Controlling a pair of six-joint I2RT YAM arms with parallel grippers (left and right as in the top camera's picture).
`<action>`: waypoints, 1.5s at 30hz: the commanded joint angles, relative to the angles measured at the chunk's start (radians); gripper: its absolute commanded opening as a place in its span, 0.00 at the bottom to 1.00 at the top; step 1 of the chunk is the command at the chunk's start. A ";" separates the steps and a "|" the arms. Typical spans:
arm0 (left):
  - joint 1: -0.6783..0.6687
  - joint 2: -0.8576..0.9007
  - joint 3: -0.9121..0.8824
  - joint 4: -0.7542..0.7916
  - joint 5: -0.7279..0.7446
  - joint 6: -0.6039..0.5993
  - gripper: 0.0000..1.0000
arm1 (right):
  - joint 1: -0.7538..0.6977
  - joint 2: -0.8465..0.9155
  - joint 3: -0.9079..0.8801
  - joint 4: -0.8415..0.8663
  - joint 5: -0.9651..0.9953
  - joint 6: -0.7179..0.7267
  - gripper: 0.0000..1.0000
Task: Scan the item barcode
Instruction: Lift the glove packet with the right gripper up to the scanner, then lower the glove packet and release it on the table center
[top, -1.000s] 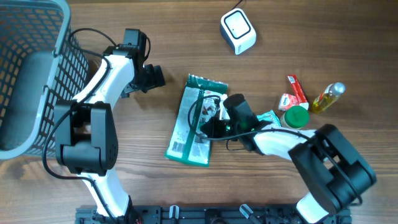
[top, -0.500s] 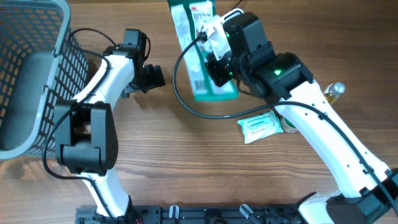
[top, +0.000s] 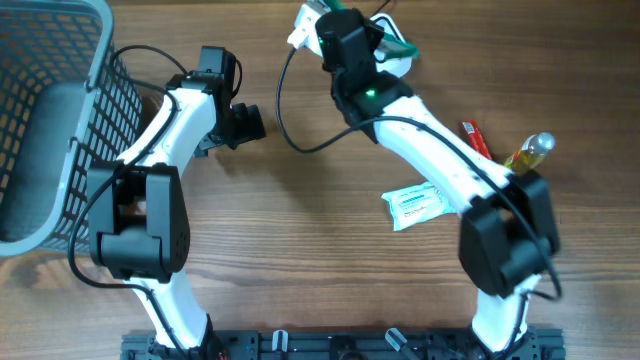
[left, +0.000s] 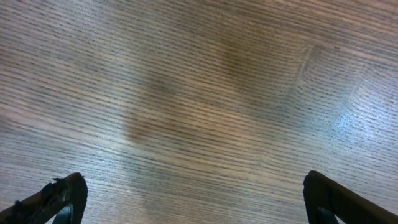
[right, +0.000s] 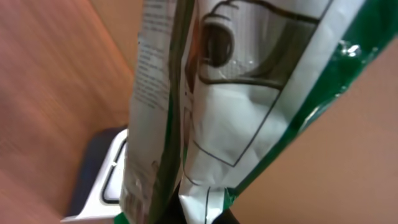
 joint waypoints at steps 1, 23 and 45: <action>0.003 -0.013 -0.005 0.000 -0.013 -0.005 1.00 | -0.020 0.090 0.011 0.135 0.116 -0.167 0.04; 0.003 -0.013 -0.005 0.000 -0.014 -0.005 1.00 | -0.044 0.202 0.010 0.136 -0.173 0.553 0.04; 0.003 -0.013 -0.005 0.000 -0.014 -0.005 1.00 | -0.105 -0.003 0.011 0.044 -0.296 0.688 0.04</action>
